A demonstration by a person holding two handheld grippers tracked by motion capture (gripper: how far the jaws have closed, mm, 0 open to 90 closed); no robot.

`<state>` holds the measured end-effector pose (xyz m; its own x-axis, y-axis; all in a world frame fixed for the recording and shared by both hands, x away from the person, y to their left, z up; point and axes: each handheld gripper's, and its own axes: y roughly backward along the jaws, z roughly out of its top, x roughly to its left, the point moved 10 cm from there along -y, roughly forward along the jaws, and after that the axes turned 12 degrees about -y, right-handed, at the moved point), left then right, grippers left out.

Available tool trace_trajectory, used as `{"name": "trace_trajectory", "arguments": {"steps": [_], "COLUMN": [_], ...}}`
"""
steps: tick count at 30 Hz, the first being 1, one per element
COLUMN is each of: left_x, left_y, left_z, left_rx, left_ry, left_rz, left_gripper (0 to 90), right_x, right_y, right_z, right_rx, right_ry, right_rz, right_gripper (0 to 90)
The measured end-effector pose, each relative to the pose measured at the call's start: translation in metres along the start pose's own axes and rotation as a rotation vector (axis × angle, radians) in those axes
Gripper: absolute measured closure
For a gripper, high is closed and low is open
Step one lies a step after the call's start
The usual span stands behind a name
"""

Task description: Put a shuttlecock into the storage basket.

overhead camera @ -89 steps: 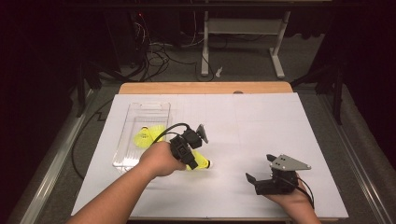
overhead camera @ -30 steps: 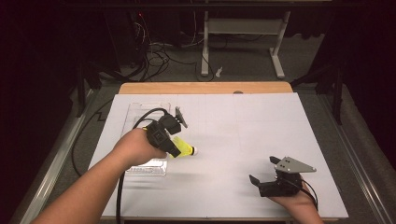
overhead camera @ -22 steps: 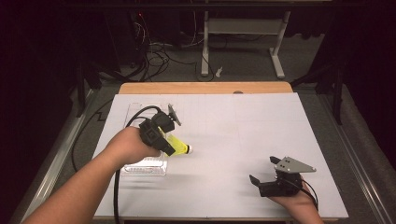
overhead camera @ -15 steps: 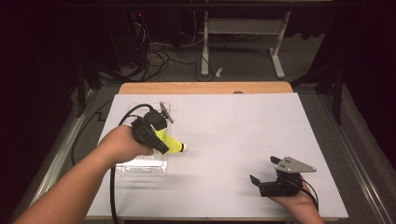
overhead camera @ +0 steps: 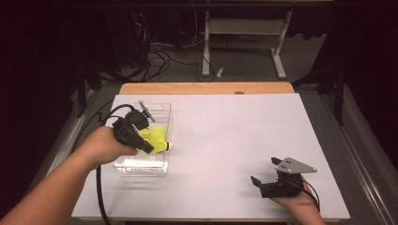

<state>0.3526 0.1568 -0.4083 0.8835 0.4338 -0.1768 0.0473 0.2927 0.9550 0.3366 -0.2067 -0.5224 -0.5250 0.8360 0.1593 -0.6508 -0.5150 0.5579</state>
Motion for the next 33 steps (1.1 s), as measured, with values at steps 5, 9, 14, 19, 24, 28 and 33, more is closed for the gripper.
{"name": "trace_trajectory", "arguments": {"steps": [5, 9, 14, 19, 24, 28, 33], "left_x": [0.006, 0.011, 0.015, 0.017, 0.019, 0.019, 0.02], "left_y": [0.001, 0.002, 0.002, 0.001, 0.0, 0.0, -0.008], "left_z": [-0.012, -0.02, -0.029, -0.036, -0.04, -0.04, -0.043], "left_rx": [0.005, 0.005, 0.001, 0.0, 0.007, 0.001, 0.012], "left_ry": [0.016, 0.032, 0.049, 0.058, 0.067, 0.054, 0.042], "left_rz": [0.003, 0.01, 0.01, 0.012, 0.016, 0.019, 0.026], "left_gripper": [89.8, 89.8, 89.8, 89.8, 89.8, 89.8, 89.8], "right_x": [0.0, 0.0, -0.001, 0.0, 0.0, 0.0, 0.0], "right_y": [-0.001, -0.001, -0.001, -0.001, -0.001, -0.001, -0.001], "right_z": [0.0, -0.001, -0.001, -0.001, -0.001, -0.001, -0.002], "right_rx": [0.002, 0.004, 0.006, 0.008, 0.009, 0.007, 0.011], "right_ry": [0.003, 0.002, 0.003, 0.005, 0.007, 0.008, 0.009], "right_rz": [0.0, -0.001, -0.002, -0.004, -0.003, -0.002, 0.0], "right_gripper": [0.2, 0.2, 0.2, 0.2, 0.2, 0.2, 0.2]}}
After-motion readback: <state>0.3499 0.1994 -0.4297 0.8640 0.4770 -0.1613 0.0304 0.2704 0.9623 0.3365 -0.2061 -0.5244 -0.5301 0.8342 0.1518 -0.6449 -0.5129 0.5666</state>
